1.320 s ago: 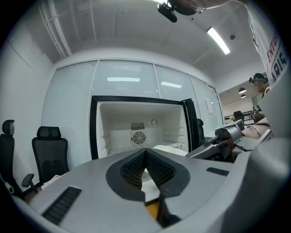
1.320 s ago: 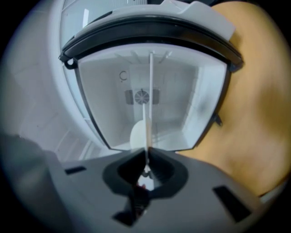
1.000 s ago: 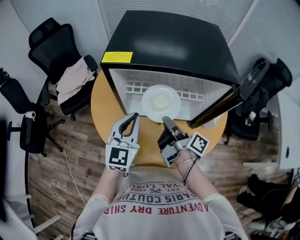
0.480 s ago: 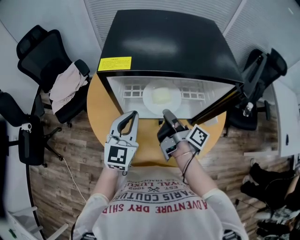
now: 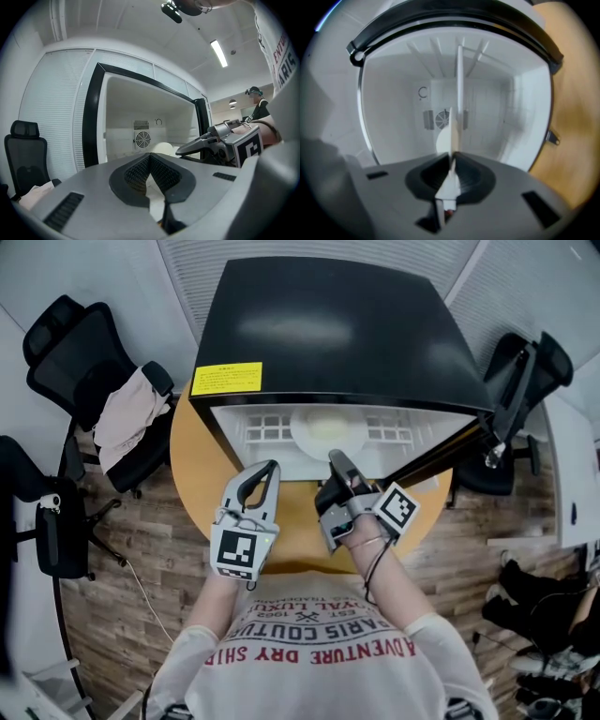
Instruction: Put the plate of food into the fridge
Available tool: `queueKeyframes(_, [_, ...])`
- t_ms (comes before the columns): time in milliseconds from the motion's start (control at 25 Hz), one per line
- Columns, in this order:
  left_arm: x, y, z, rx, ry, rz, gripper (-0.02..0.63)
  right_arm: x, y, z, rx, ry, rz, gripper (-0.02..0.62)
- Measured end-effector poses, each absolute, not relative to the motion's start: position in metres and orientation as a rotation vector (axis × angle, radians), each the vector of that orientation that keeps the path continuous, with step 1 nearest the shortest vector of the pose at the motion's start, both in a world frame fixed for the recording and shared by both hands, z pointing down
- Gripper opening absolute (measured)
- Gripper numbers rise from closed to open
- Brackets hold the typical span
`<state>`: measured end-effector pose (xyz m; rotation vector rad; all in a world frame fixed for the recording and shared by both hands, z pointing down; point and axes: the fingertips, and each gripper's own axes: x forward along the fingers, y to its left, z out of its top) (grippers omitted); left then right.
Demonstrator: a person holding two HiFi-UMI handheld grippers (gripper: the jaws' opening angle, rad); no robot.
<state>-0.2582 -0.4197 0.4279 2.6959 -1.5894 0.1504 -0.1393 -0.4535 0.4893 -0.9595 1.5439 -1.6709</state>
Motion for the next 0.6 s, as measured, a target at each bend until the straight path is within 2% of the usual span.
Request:
queueKeyframes(120, [-0.258, -0.423, 0.429, 2.700, -1.581, 0.146, 0.034, -0.138, -0.460, 0.491, -0.979, 1.546, -1.649, 0.052])
queueKeyframes(320, [-0.261, -0.427, 0.433, 2.684, -1.574, 0.138, 0.034, -0.138, -0.468, 0.498, -1.008, 1.539, -1.650, 0.126])
queueKeyframes(600, [-0.263, -0.428, 0.438, 2.676, -1.565, 0.151, 0.034, -0.135, -0.475, 0.504, -1.036, 1.525, -1.642, 0.170])
